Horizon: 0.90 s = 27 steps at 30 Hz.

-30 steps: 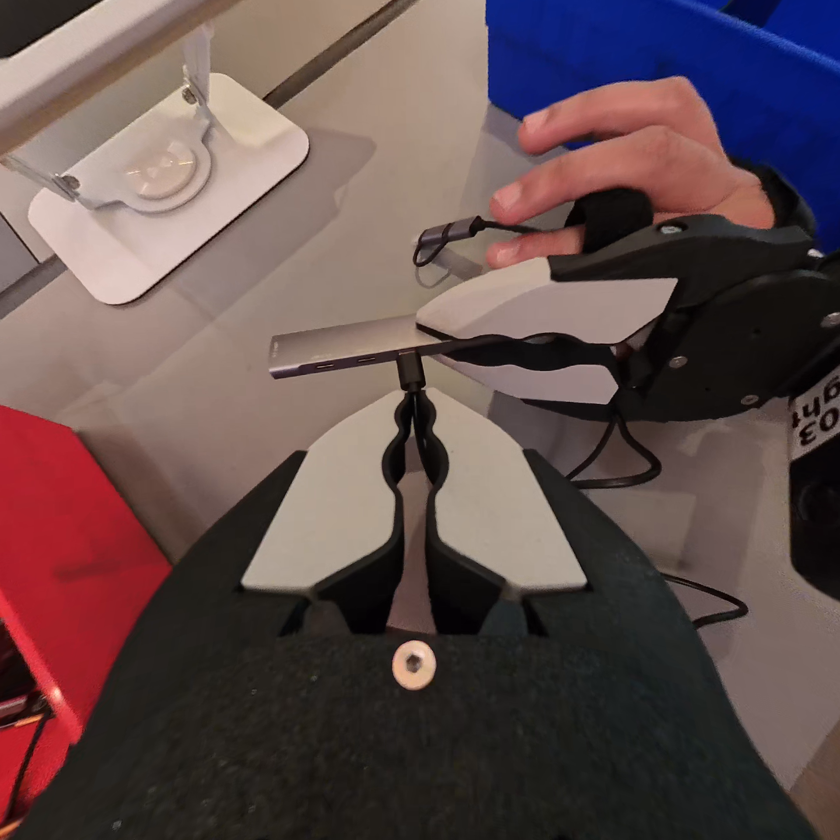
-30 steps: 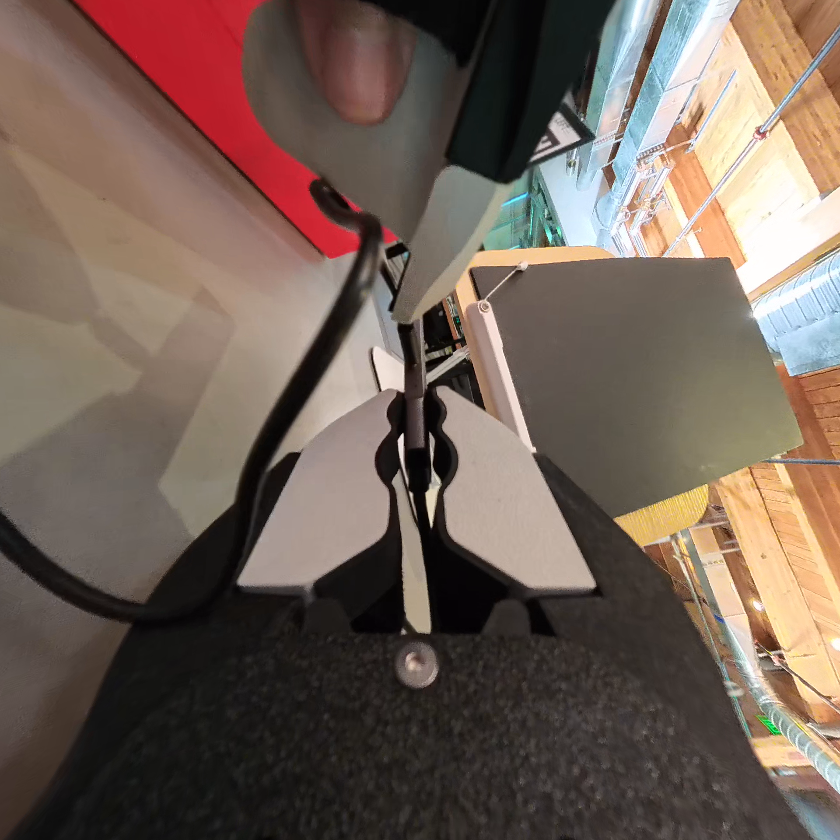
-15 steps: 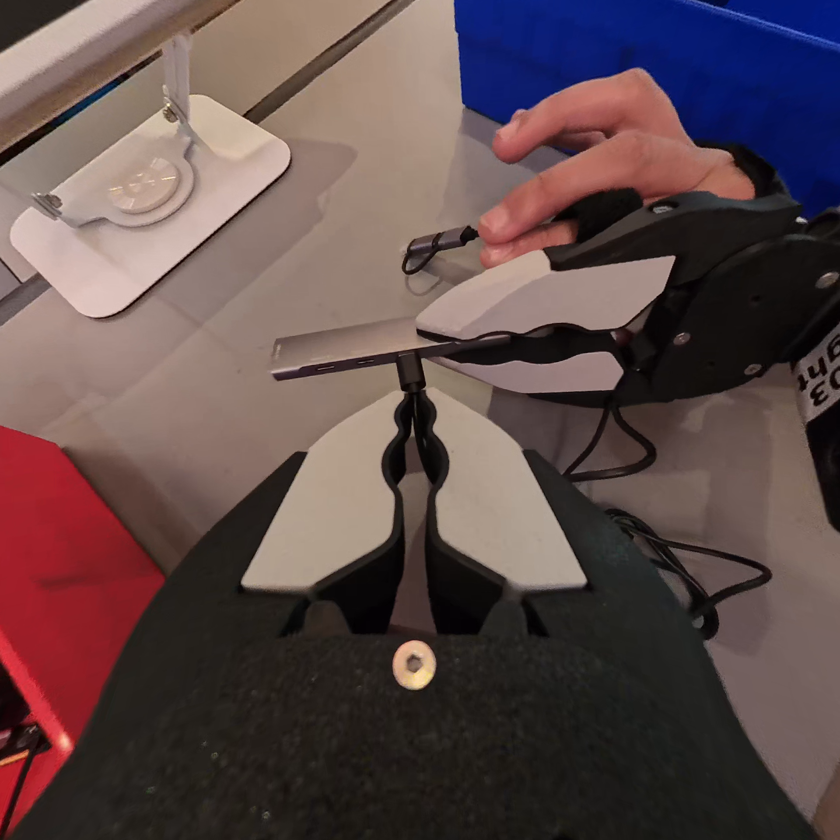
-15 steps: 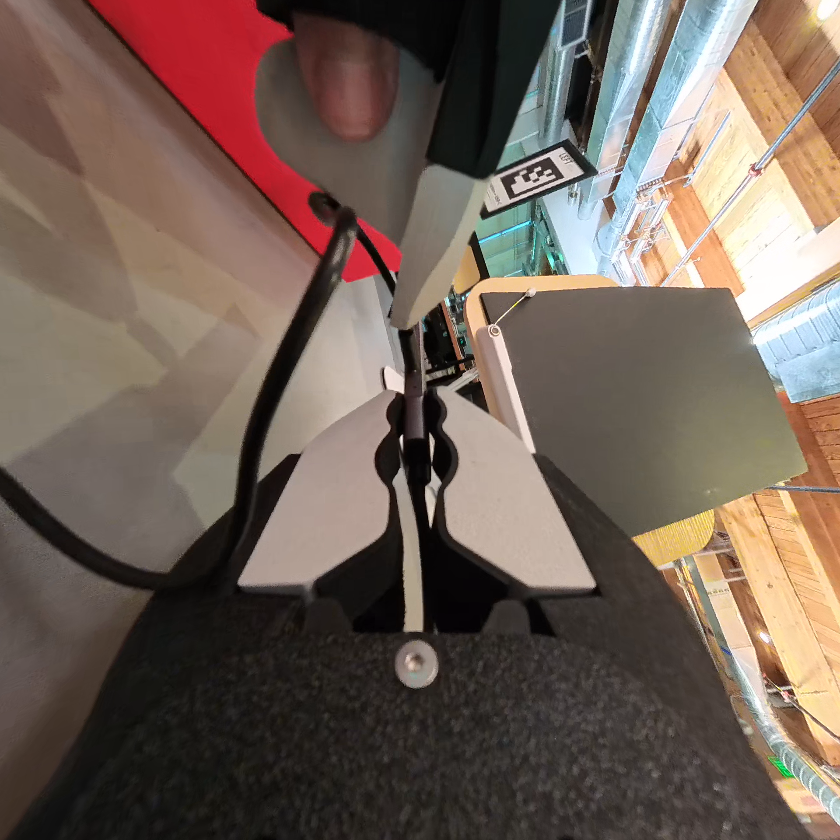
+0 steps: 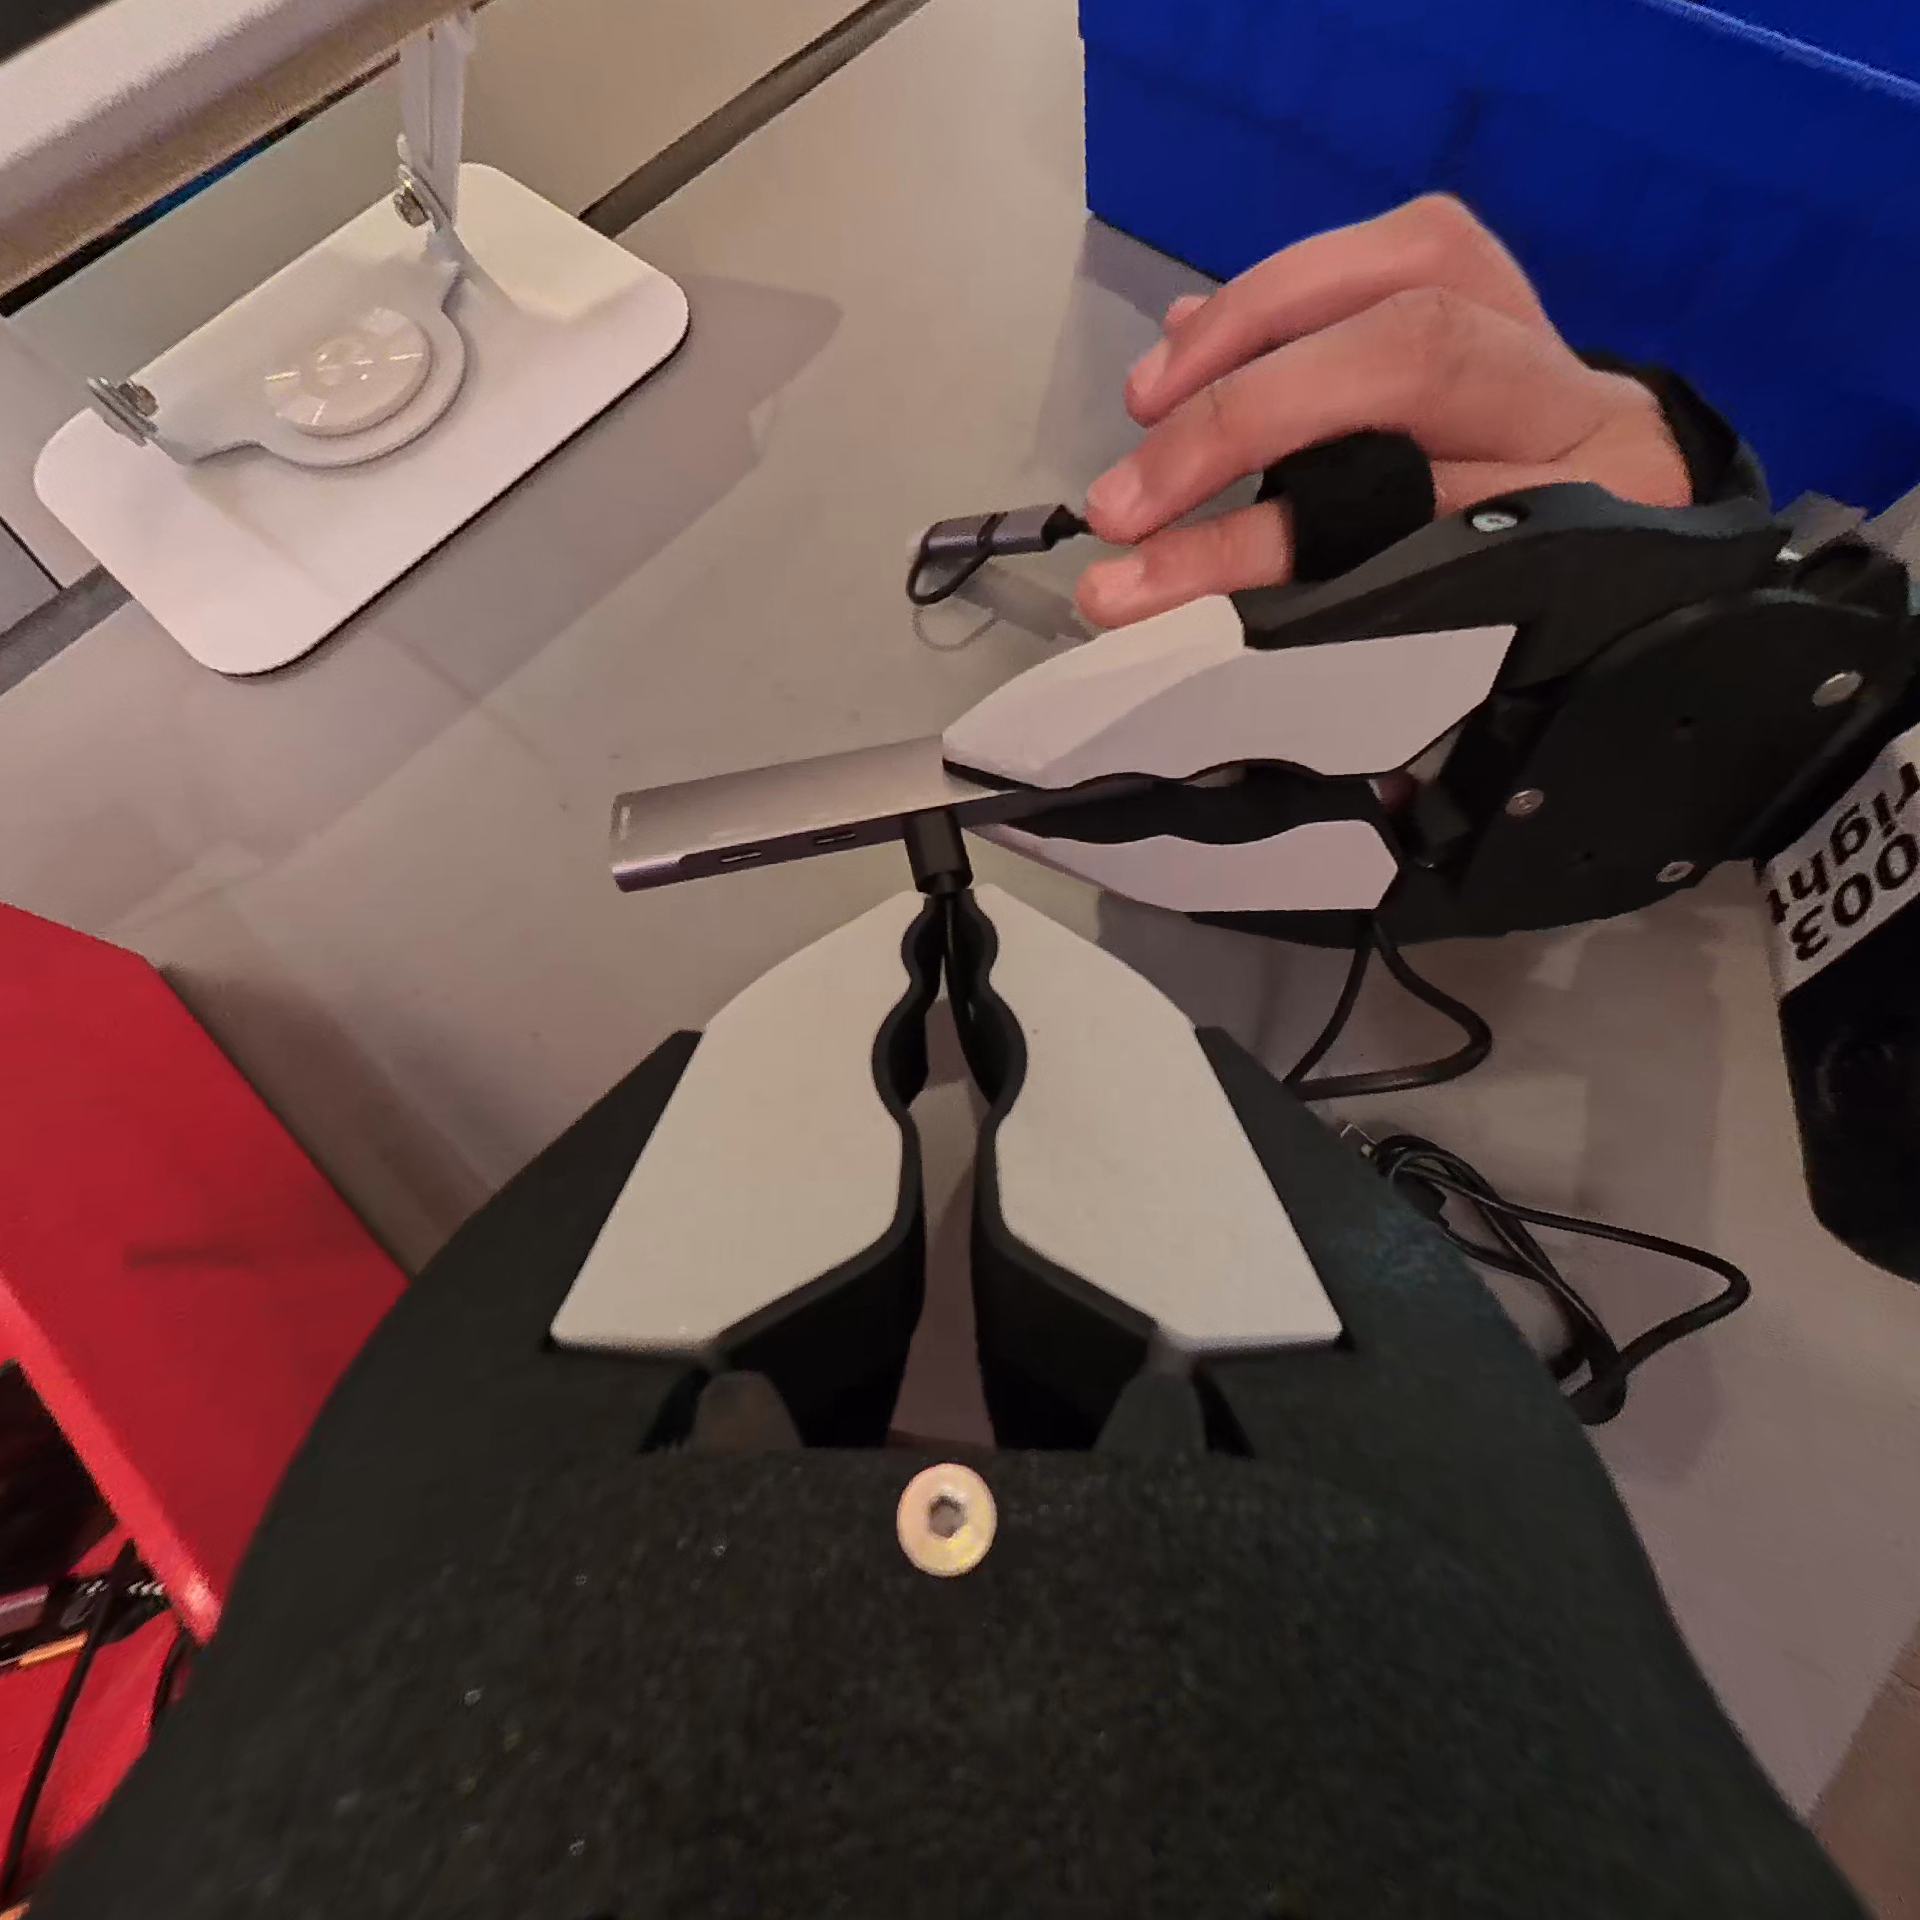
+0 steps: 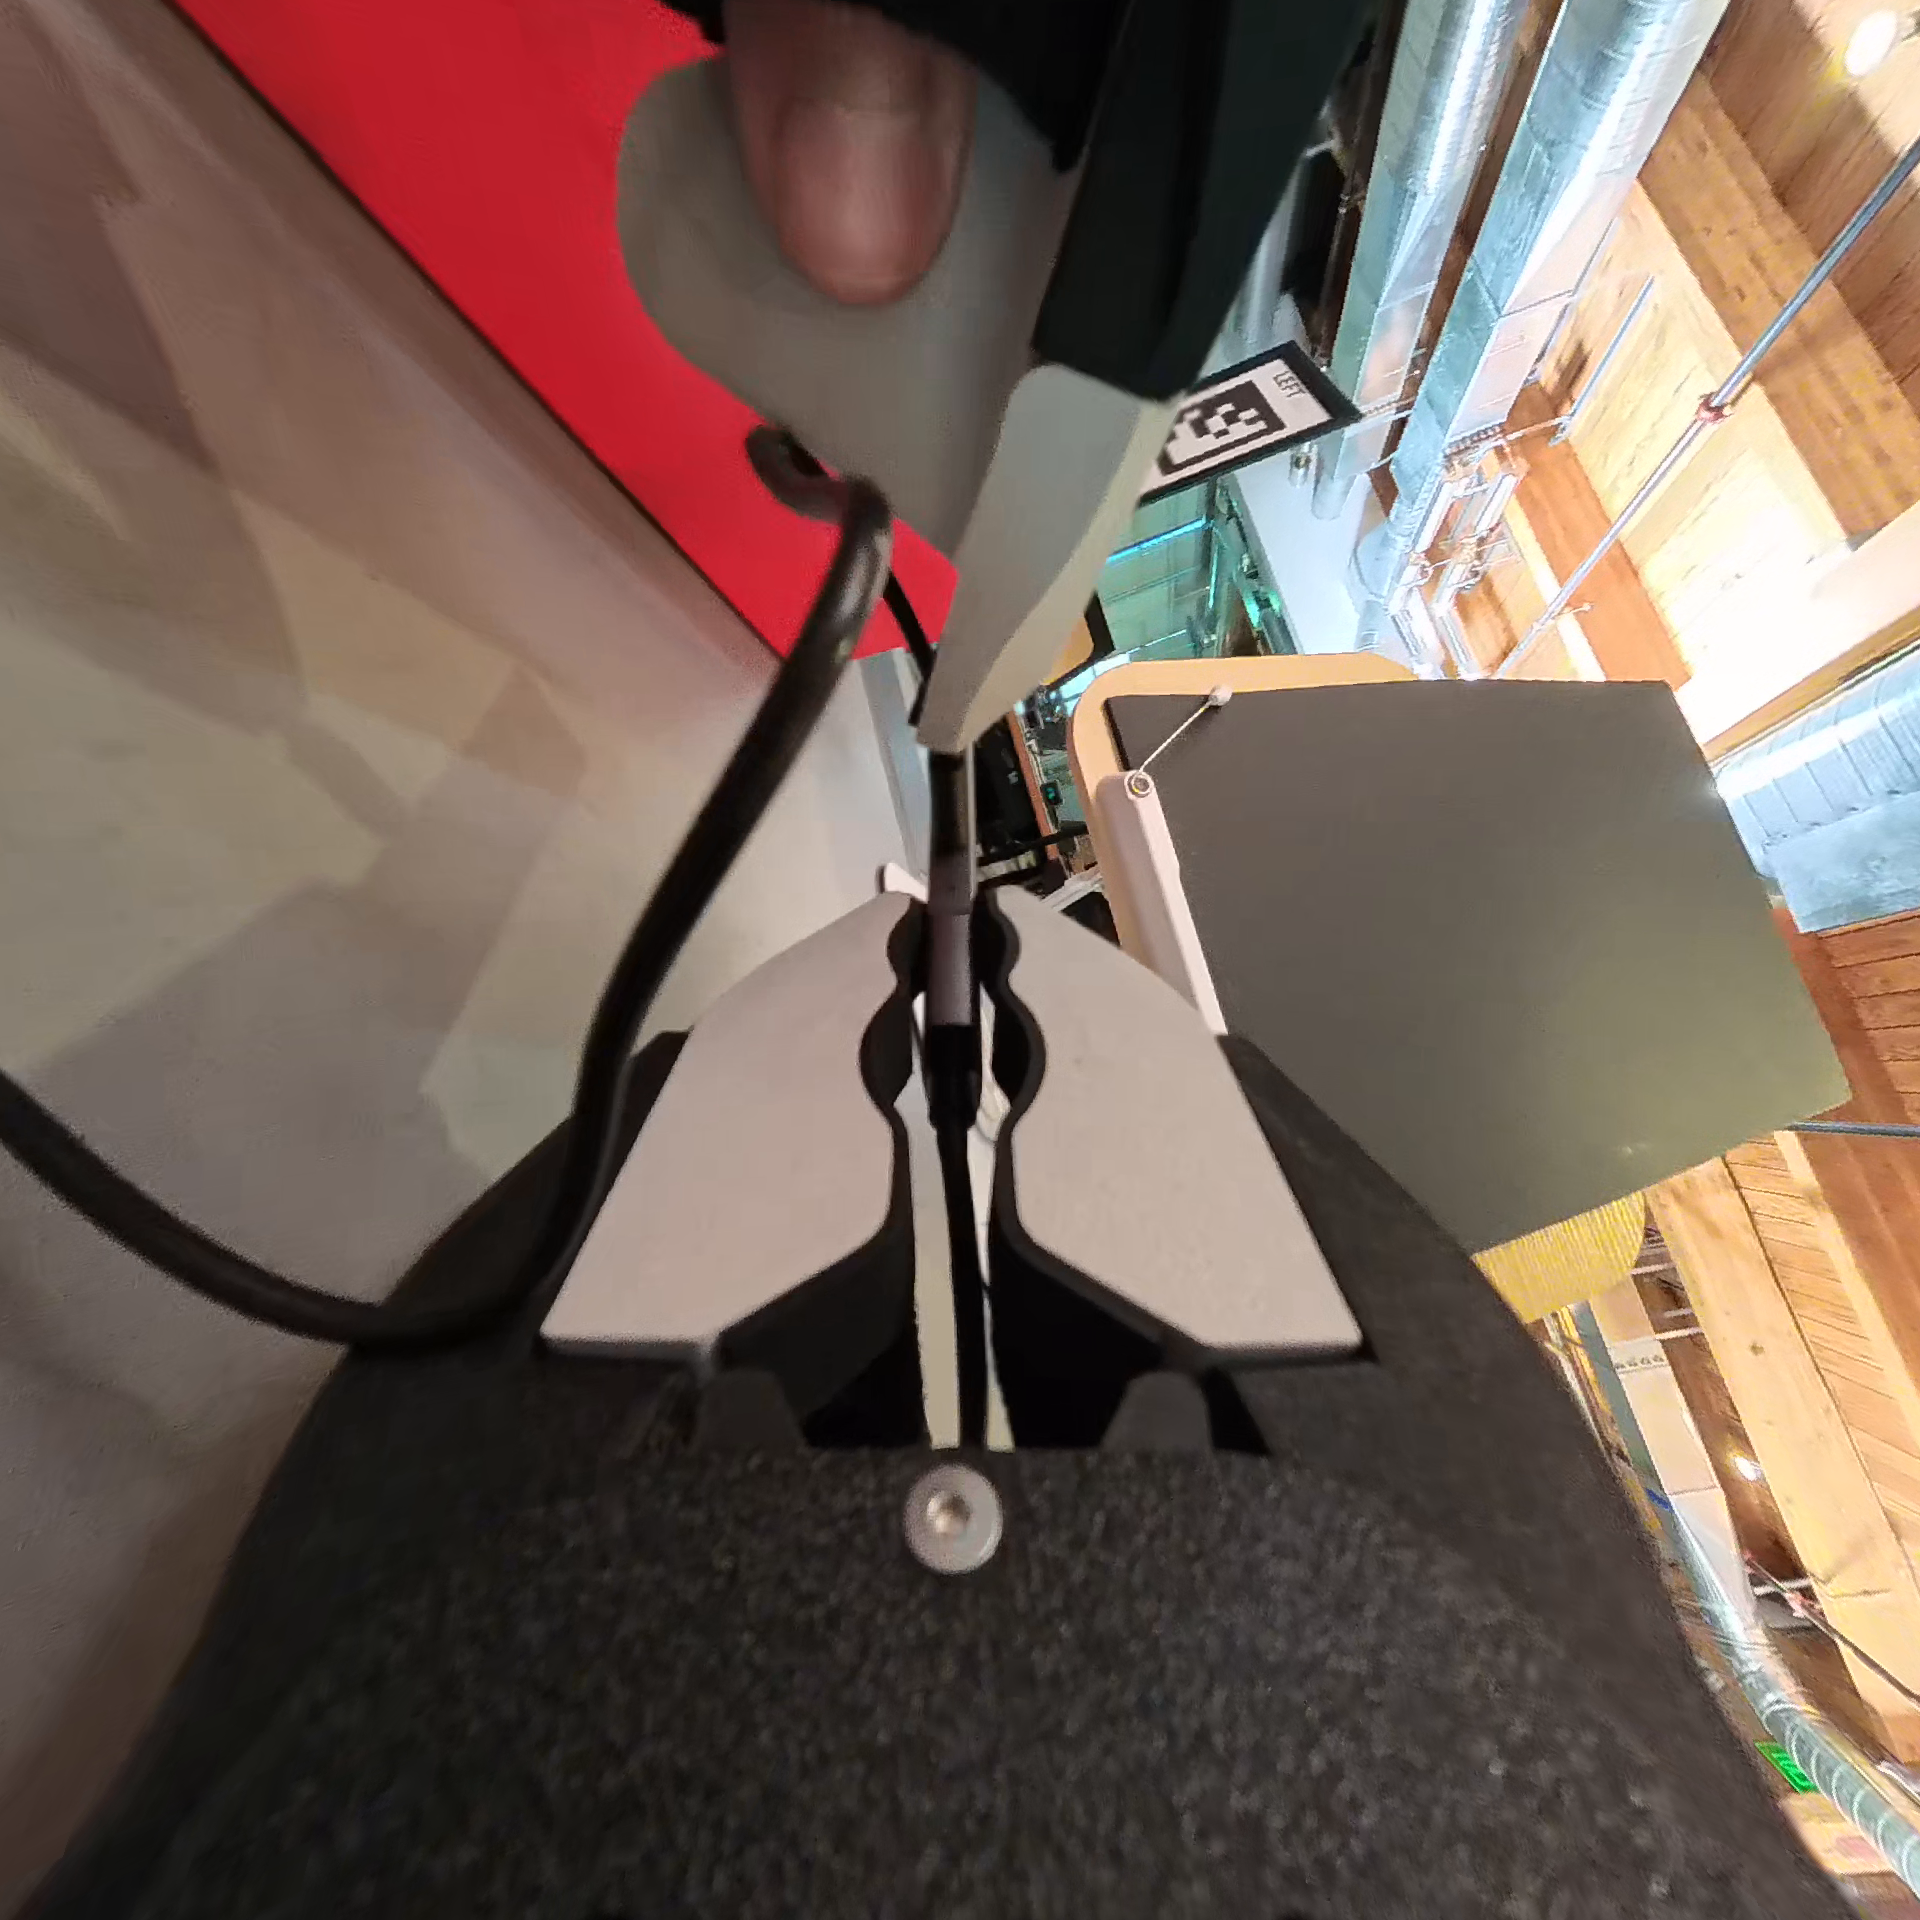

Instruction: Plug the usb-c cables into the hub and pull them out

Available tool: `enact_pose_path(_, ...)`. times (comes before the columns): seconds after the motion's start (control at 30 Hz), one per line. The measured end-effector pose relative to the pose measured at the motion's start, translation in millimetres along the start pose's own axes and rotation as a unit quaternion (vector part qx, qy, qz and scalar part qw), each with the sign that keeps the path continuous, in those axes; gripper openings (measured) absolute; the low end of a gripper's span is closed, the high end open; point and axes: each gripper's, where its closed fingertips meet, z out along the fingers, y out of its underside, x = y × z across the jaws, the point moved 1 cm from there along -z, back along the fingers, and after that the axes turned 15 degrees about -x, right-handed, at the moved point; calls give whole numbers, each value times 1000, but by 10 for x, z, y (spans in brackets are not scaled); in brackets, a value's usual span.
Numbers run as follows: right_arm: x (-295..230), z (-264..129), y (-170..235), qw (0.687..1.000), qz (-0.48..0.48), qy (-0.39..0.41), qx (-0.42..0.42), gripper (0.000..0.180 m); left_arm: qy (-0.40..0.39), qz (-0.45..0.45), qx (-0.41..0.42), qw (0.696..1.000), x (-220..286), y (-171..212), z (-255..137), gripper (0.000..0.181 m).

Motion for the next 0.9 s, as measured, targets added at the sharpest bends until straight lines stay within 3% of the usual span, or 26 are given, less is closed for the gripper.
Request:
enact_pose_path(0.53, 21, 20, 214, 999, 20, -23, -38, 7, 0, 12, 13, 1000, 142, -84, 36, 2)
enact_pose_path(0.67, 21, 42, 196, 993, 94, -68, -23, 8, 22, -19, 47, 998, 144, -131, -89, 3)
enact_pose_path(0.73, 46, 57, 264, 983, 150, -94, -37, 8, 12, -35, 77, 996, 133, -128, -308, 18)
enact_pose_path(0.77, 53, 59, 301, 976, 180, -114, -41, 8, 4, -45, 93, 995, 126, -83, -435, 25)
enact_pose_path(0.9, 305, 53, 341, 936, 293, -184, -70, 8, 34, -82, 152, 984, 411, 399, -747, 24)
